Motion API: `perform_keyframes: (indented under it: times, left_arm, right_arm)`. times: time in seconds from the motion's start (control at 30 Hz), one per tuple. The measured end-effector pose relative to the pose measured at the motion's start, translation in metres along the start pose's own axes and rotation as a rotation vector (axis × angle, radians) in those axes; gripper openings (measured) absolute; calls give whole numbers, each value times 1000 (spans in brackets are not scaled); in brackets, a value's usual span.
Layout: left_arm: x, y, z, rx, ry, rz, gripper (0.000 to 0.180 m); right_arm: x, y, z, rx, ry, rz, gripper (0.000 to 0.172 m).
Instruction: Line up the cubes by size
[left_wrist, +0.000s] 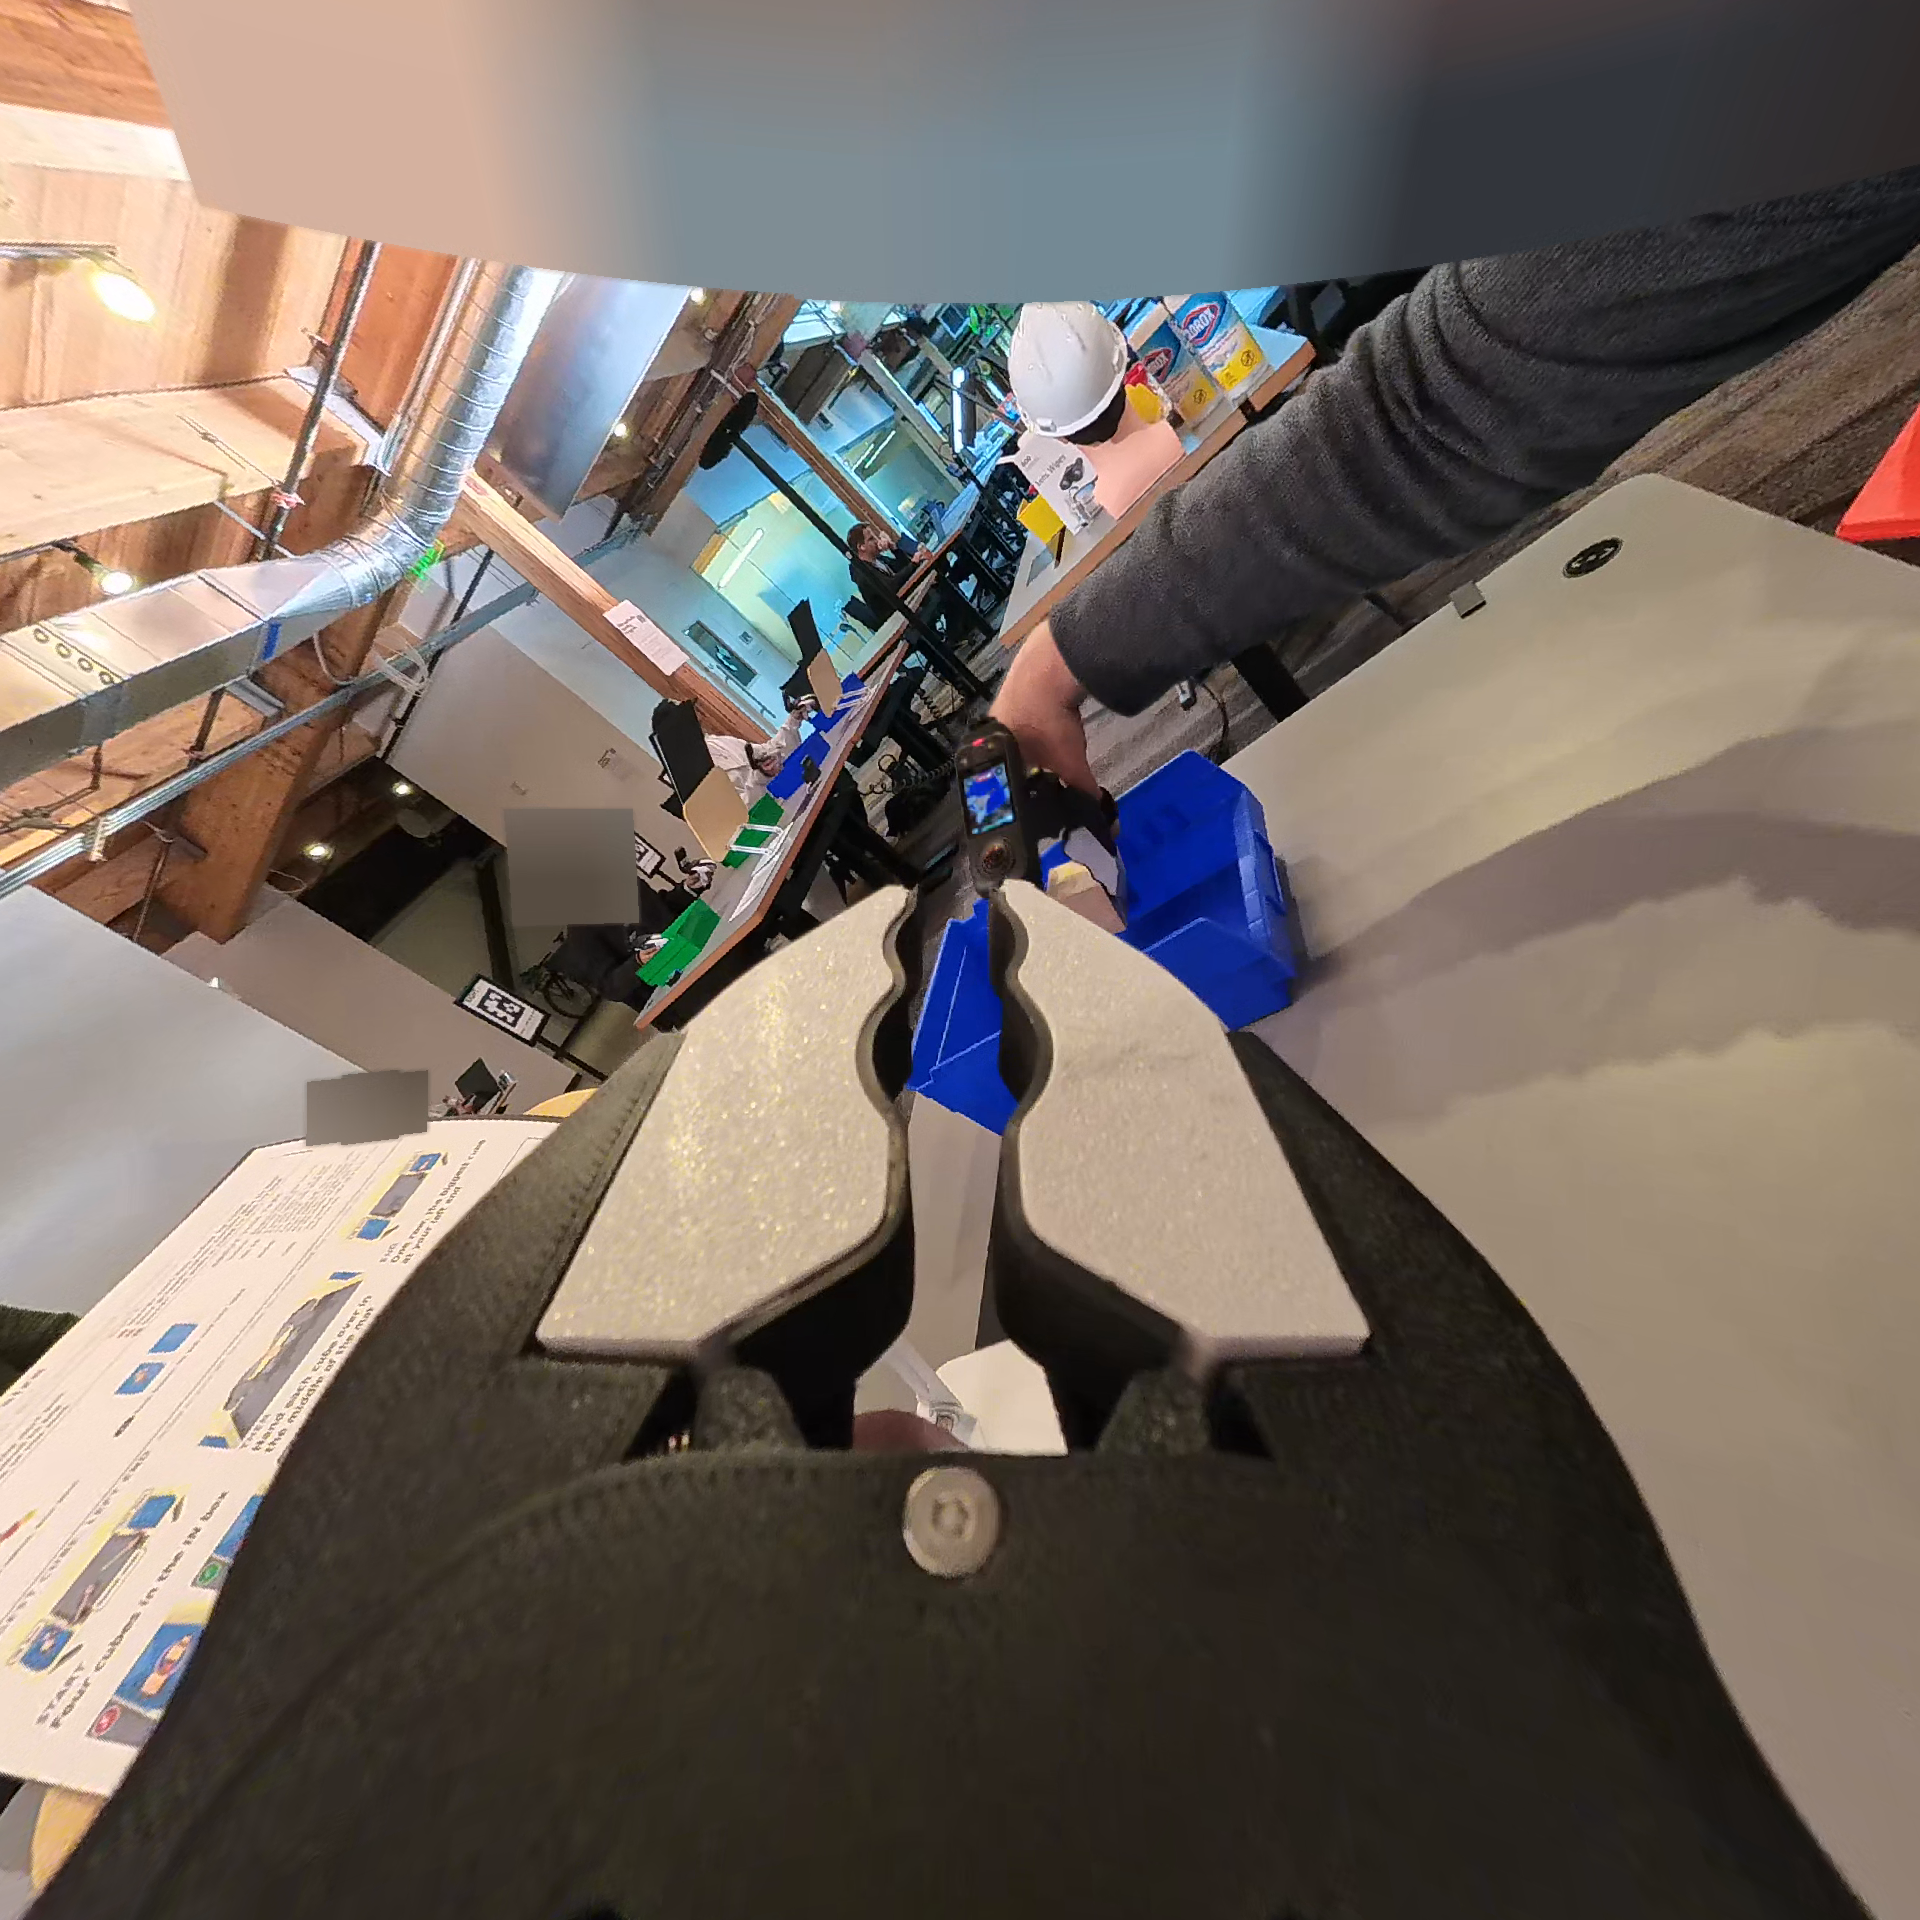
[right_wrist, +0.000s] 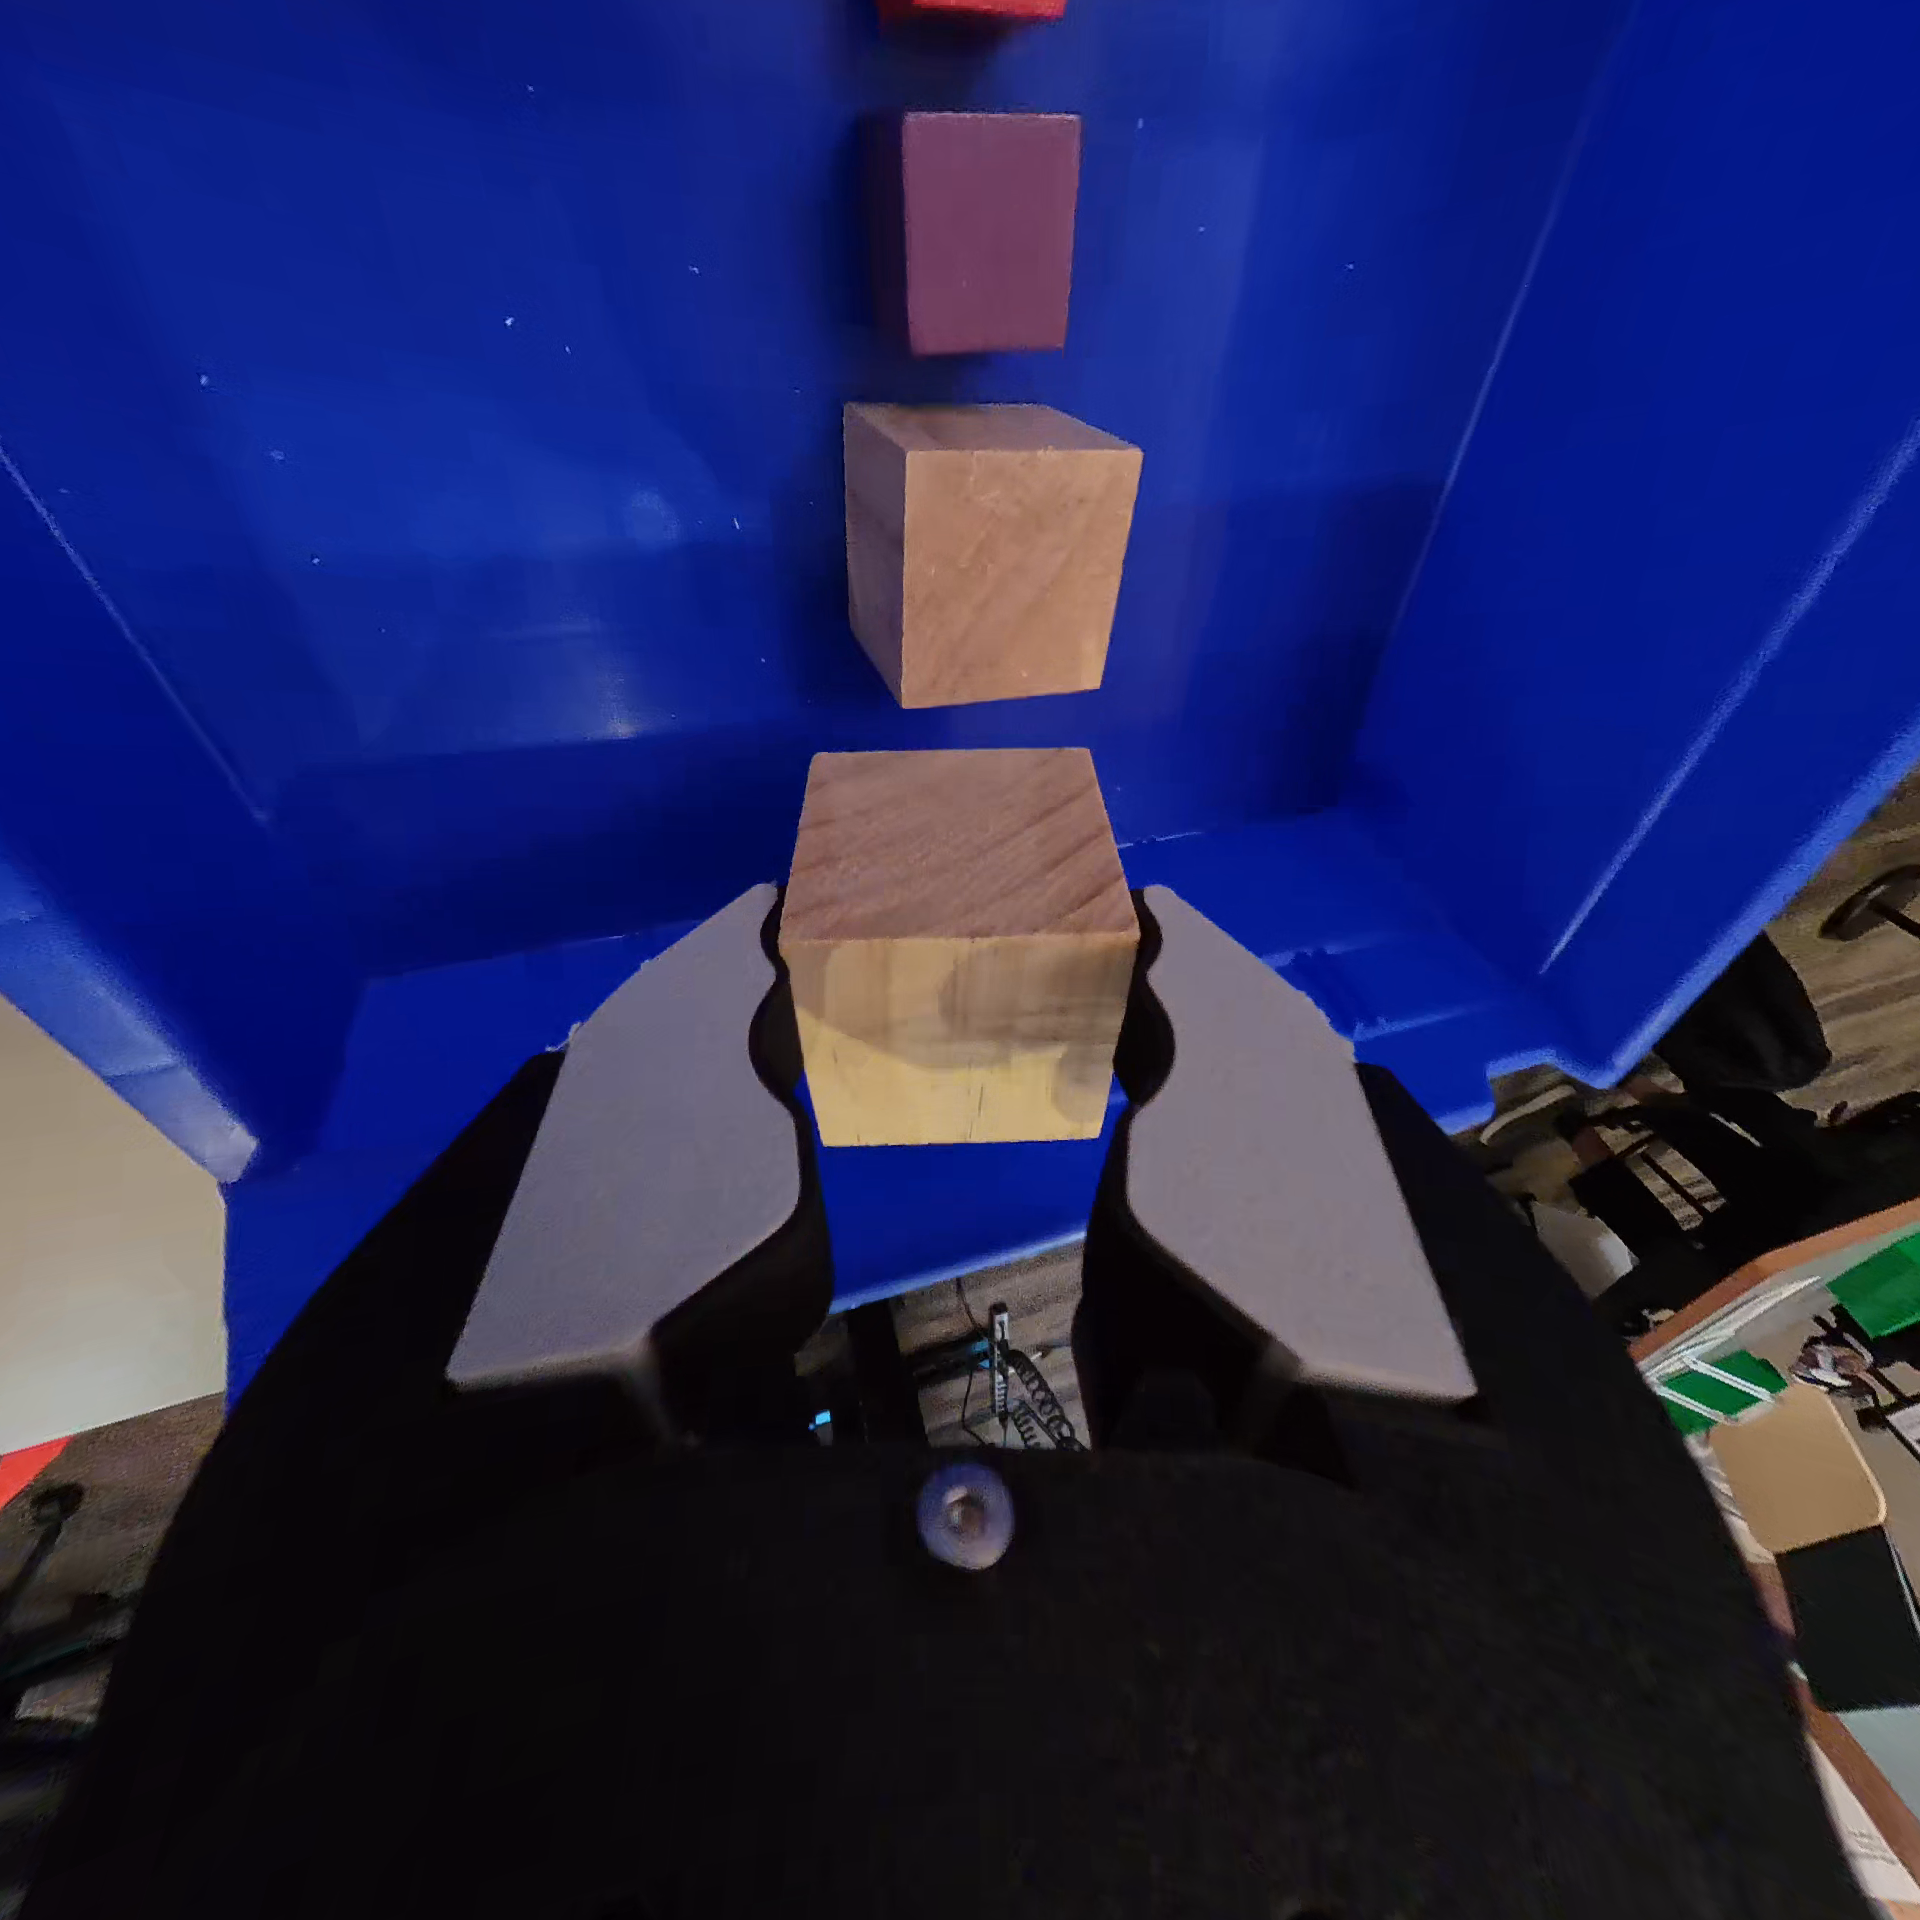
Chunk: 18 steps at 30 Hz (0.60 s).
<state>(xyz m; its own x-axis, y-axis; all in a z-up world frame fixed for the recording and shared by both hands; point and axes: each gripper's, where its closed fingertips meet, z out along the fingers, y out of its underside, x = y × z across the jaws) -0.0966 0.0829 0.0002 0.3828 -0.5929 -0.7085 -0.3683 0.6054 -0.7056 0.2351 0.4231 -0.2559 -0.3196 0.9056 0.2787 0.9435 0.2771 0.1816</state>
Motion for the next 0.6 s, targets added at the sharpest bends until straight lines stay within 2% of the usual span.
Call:
perform_keyframes:
  times: [0.6]
  left_arm:
    - [4,3,4,-11,17,0,11]
  right_arm:
    - [-1,-1,35,-113,-116,-44,59]
